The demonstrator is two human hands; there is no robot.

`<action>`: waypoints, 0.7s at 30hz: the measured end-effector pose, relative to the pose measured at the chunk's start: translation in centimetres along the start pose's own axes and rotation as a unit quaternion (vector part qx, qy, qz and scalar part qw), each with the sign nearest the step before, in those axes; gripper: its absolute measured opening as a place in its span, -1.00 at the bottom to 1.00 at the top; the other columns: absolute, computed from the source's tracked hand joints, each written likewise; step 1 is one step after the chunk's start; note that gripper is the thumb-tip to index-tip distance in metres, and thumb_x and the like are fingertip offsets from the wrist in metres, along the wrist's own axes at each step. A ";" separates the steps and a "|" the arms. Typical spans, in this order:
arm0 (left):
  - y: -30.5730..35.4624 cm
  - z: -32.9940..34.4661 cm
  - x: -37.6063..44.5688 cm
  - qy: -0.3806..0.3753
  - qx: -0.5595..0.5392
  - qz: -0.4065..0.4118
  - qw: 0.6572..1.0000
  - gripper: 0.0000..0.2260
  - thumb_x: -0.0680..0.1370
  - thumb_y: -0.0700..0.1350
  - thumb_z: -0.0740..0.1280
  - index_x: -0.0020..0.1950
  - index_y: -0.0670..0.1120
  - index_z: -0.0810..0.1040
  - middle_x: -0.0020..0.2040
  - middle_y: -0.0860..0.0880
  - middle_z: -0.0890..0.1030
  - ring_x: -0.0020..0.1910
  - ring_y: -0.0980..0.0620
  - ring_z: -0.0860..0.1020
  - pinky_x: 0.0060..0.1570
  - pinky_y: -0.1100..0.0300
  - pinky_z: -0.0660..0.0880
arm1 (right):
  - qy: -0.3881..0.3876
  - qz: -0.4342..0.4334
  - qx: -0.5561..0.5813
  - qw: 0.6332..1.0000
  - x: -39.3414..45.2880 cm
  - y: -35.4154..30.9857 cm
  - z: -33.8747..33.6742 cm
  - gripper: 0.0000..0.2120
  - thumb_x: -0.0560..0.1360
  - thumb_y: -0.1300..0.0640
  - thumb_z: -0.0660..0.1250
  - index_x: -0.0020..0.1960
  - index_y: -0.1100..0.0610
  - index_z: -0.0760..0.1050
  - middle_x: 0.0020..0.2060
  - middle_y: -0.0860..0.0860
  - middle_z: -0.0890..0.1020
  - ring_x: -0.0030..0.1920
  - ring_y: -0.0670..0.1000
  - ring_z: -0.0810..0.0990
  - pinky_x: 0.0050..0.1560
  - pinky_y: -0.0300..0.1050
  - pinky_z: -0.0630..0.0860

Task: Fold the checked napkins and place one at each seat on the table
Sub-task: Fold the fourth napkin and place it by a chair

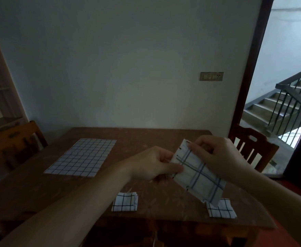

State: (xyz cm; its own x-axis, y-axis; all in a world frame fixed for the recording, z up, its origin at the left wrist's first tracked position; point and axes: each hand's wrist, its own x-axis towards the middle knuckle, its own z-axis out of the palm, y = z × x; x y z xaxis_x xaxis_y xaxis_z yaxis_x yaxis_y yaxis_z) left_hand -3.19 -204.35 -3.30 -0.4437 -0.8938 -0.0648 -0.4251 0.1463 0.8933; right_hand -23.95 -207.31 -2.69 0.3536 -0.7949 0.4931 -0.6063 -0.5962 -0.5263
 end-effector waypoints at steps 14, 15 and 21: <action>-2.6 -0.5 -0.9 0.177 -0.121 0.031 0.976 -0.86 0.59 -0.17 0.30 0.09 -0.17 0.60 -0.39 0.01 0.52 -0.51 0.15 0.46 -0.46 0.32 0.43 | -0.178 0.196 0.367 0.892 -1.3 1.5 0.9 -0.74 0.39 0.11 0.40 0.03 0.21 0.57 -0.22 0.05 0.73 -0.21 0.03 0.72 -0.26 -0.15 0.63; -2.8 -0.4 -1.2 0.189 -0.124 0.024 0.974 -0.87 0.59 -0.17 0.30 0.08 -0.17 0.60 -0.39 0.02 0.54 -0.49 0.14 0.47 -0.45 0.32 0.45 | -0.168 0.195 0.364 0.895 -1.1 1.3 1.3 -0.82 0.43 0.19 0.40 0.00 0.22 0.58 -0.26 0.03 0.73 -0.30 -0.02 0.70 -0.36 -0.23 0.59; -3.8 -2.1 -4.4 0.173 -0.082 -0.058 0.980 -0.83 0.47 0.10 0.38 0.04 0.14 0.55 -0.01 0.11 0.64 -0.01 0.14 0.62 -0.04 0.23 0.51 | -0.220 0.133 0.235 0.937 0.5 -0.4 3.5 -0.93 0.48 0.19 0.40 -0.05 0.10 0.63 -0.25 0.01 0.71 -0.34 -0.07 0.67 -0.38 -0.23 0.57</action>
State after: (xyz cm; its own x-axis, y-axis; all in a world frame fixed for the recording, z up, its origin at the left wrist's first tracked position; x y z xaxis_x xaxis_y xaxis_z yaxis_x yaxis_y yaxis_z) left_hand 2.05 -201.81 -5.53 -0.0934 -0.9949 -0.0394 -0.3120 -0.0084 0.9500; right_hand -21.07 -207.87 -4.65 0.5557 -0.8311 0.0220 -0.3708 -0.2714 -0.8882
